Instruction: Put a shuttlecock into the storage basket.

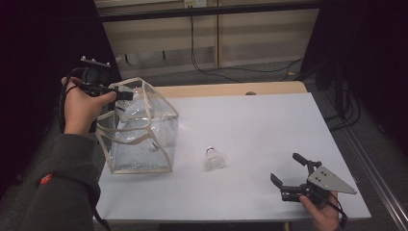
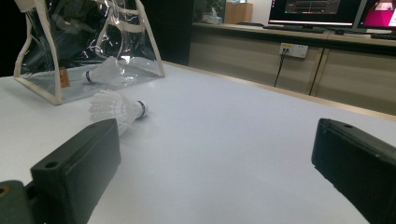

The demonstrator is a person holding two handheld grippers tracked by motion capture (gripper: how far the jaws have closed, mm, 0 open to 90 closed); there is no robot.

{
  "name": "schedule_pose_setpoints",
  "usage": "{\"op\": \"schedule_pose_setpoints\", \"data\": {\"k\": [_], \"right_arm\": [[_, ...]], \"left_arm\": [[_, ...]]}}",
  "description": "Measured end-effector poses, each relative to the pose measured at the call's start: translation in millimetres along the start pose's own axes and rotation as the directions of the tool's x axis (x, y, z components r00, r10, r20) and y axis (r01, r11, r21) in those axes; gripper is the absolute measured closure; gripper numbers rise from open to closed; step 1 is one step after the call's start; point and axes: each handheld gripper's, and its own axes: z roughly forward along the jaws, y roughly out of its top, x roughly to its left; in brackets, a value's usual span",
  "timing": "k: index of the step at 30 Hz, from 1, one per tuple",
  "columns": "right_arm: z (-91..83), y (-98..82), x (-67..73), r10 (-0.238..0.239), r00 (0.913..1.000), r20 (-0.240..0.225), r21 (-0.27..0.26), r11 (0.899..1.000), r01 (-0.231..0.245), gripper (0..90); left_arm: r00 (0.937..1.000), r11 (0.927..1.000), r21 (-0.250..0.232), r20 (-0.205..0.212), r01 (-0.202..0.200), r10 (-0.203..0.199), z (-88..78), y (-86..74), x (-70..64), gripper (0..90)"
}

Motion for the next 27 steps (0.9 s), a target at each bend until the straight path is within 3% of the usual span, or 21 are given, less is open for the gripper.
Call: {"op": "schedule_pose_setpoints", "data": {"k": [27], "right_arm": [[0.7, -0.6, 1.0, 0.002, 1.0, -0.003, 0.005, 1.0, -0.002, 1.2]], "left_arm": [[0.9989, 0.9999, 0.007, -0.045, 0.014, -0.014, 7.8, -5.4, 2.7, 39.2]]}}
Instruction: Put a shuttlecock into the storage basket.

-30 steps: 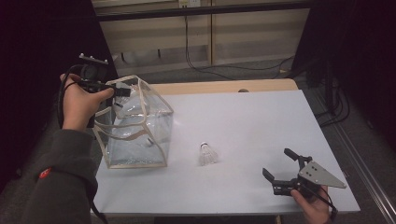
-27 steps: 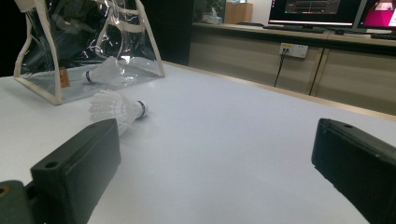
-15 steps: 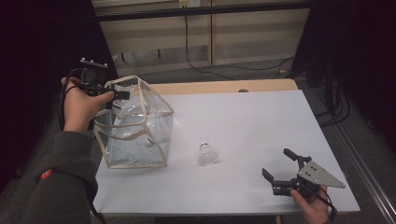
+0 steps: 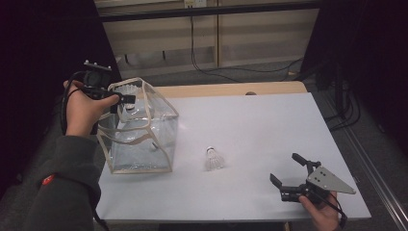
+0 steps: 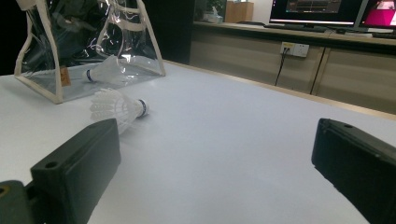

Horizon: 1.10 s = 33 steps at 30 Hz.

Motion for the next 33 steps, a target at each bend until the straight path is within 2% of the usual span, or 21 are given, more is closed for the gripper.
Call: {"op": "schedule_pose_setpoints", "data": {"k": [5, 13, 22, 33], "right_arm": [[-0.1, 0.1, 0.2, 0.0, 1.0, 0.0, 0.001, 1.0, 0.0, 1.2], [-0.3, 0.2, -0.1, -0.001, 1.0, 0.003, -0.001, 1.0, 0.001, 1.3], [-0.4, 0.2, -0.1, -0.002, 1.0, 0.004, -0.001, 1.0, 0.002, 1.2], [-0.8, 0.6, -0.5, -0.008, 0.9999, 0.006, -0.003, 1.0, 0.008, 1.3]], "left_arm": [[0.9999, 0.9999, 0.003, -0.002, 0.012, -0.012, 0.4, -0.2, 0.1, 29.9], [0.9996, 0.9998, 0.001, 0.02, 0.021, -0.021, 0.6, 0.2, -1.5, 22.9], [0.9989, 0.9999, 0.009, 0.046, -0.004, 0.003, 2.5, 0.7, -7.6, 15.8], [0.994, 0.999, 0.026, 0.104, -0.038, 0.035, 3.7, 3.2, -23.8, 12.2]]}}
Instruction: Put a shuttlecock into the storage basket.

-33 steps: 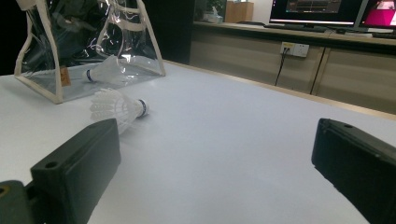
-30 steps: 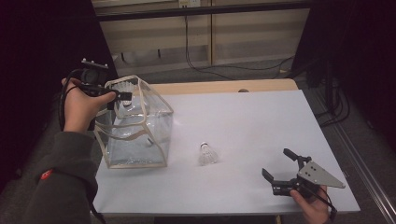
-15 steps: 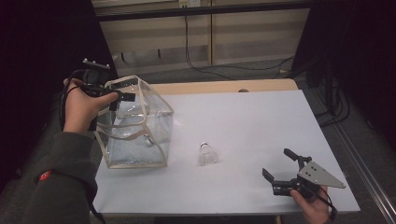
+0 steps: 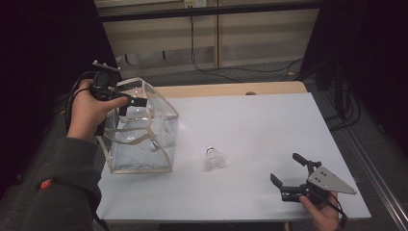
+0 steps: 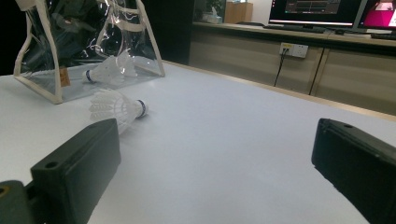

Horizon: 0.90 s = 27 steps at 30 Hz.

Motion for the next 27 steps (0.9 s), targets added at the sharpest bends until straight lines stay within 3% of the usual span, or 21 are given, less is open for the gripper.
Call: {"op": "schedule_pose_setpoints", "data": {"k": [5, 7, 16, 21, 27], "right_arm": [[-0.2, 0.0, -0.1, 0.001, 1.0, -0.001, -0.001, 1.0, -0.001, 1.2], [-0.2, 0.0, -0.1, 0.0, 1.0, 0.0, 0.0, 1.0, 0.0, 1.3], [-0.3, -0.1, 0.0, 0.001, 1.0, -0.001, -0.001, 1.0, -0.001, 1.2], [-0.4, 0.0, -0.2, 0.001, 1.0, -0.001, 0.0, 1.0, -0.001, 1.3], [-0.3, 0.0, 0.0, 0.0, 1.0, -0.001, -0.001, 1.0, 0.0, 1.3]], "left_arm": [[0.9994, 0.9998, 0.008, 0.029, -0.019, 0.018, 1.8, 1.5, -8.2, 10.1], [0.9985, 0.9999, 0.013, 0.055, -0.004, 0.004, 2.7, 1.5, -11.7, 10.1], [0.9955, 0.9989, 0.022, 0.086, -0.041, 0.039, 4.2, 2.8, -24.3, 8.6], [0.9939, 0.9989, 0.024, 0.104, -0.04, 0.037, 6.1, 2.6, -31.1, 6.9], [0.9867, 0.9976, 0.036, 0.154, -0.059, 0.052, 8.8, 2.2, -38.4, 6.2]]}}
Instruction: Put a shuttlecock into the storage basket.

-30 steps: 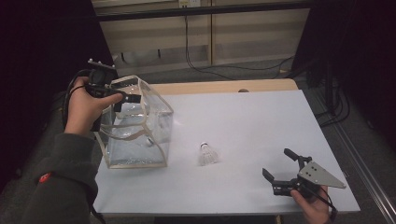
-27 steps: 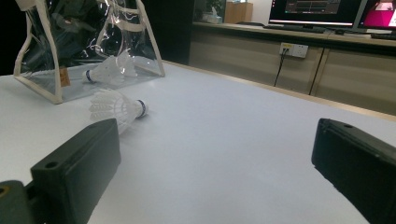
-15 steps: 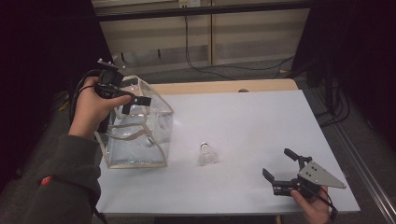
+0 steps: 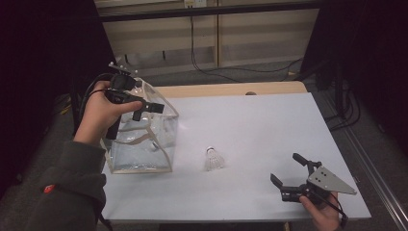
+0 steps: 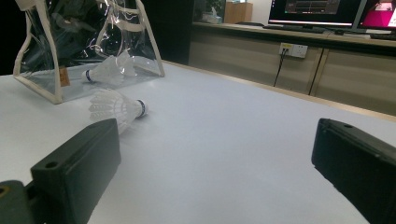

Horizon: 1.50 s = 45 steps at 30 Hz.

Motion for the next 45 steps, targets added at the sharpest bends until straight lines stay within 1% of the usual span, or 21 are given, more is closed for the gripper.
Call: {"op": "schedule_pose_setpoints", "data": {"k": [2, 4, 8, 10, 14, 16, 19, 20, 23, 28, 35, 36, 38, 45], "right_arm": [[0.0, 0.0, 0.0, 0.0, 1.0, 0.0, 0.0, 1.0, 0.0, 1.3], [-0.1, 0.2, 0.2, 0.0, 1.0, 0.001, 0.001, 1.0, 0.0, 1.3], [0.1, 0.0, 0.0, 0.0, 1.0, 0.0, 0.0, 1.0, 0.0, 1.3], [0.1, 0.1, 0.3, 0.0, 1.0, -0.002, -0.001, 1.0, 0.0, 1.3], [0.2, 0.1, 0.3, 0.0, 1.0, 0.0, 0.001, 1.0, 0.0, 1.3], [0.1, 0.0, 0.3, -0.002, 1.0, -0.001, 0.002, 1.0, 0.002, 1.3], [0.1, 0.0, 0.3, -0.002, 1.0, -0.002, 0.002, 1.0, 0.002, 1.3], [0.1, 0.0, 0.2, -0.003, 1.0, -0.002, 0.002, 1.0, 0.003, 1.3], [0.2, -0.2, 0.2, -0.001, 1.0, -0.002, 0.003, 1.0, 0.001, 1.3], [0.3, -0.3, 0.6, 0.0, 1.0, -0.006, 0.004, 1.0, 0.0, 1.3], [0.3, -0.2, 0.7, -0.001, 1.0, -0.005, 0.004, 1.0, 0.001, 1.3], [0.3, -0.2, 0.8, -0.001, 1.0, -0.005, 0.004, 1.0, 0.001, 1.3], [0.3, -0.3, 0.8, 0.0, 1.0, -0.006, 0.004, 1.0, 0.0, 1.3], [0.2, -0.2, 0.8, -0.001, 1.0, -0.005, 0.004, 1.0, 0.001, 1.3]], "left_arm": [[0.9999, 1.0, -0.004, 0.016, 0.0, 0.0, 1.1, 0.1, -2.7, 5.8], [0.9997, 0.9999, -0.002, 0.019, -0.016, 0.016, 2.0, 0.7, -4.9, 5.6], [0.9991, 0.9996, 0.005, 0.034, -0.026, 0.026, 4.3, 1.0, -10.6, 5.1], [0.9985, 0.9996, 0.008, 0.048, -0.027, 0.027, 6.6, 0.7, -14.5, 4.9], [0.9975, 0.9994, 0.01, 0.062, -0.033, 0.032, 10.2, 0.2, -19.2, 4.9], [0.9971, 0.9996, 0.007, 0.071, -0.027, 0.027, 12.7, -0.5, -21.1, 4.9], [0.996, 0.9991, 0.013, 0.08, -0.041, 0.04, 15.3, -1.1, -23.5, 4.9], [0.995, 0.9988, 0.016, 0.089, -0.047, 0.045, 16.6, -1.4, -24.9, 4.9], [0.9929, 0.9985, 0.01, 0.107, -0.055, 0.053, 19.6, -1.5, -28.1, 3.9], [0.9918, 0.9988, 0.003, 0.118, -0.049, 0.049, 25.1, -2.3, -34.6, 3.4], [0.9899, 0.9975, 0.015, 0.126, -0.068, 0.066, 31.5, -3.3, -42.9, 3.3], [0.9901, 0.9979, 0.014, 0.127, -0.064, 0.061, 32.5, -3.7, -44.4, 3.3], [0.9885, 0.9971, 0.019, 0.134, -0.074, 0.071, 34.2, -4.1, -46.3, 3.4], [0.9856, 0.9958, 0.031, 0.148, -0.086, 0.081, 41.3, -6.5, -54.2, 4.2]]}}
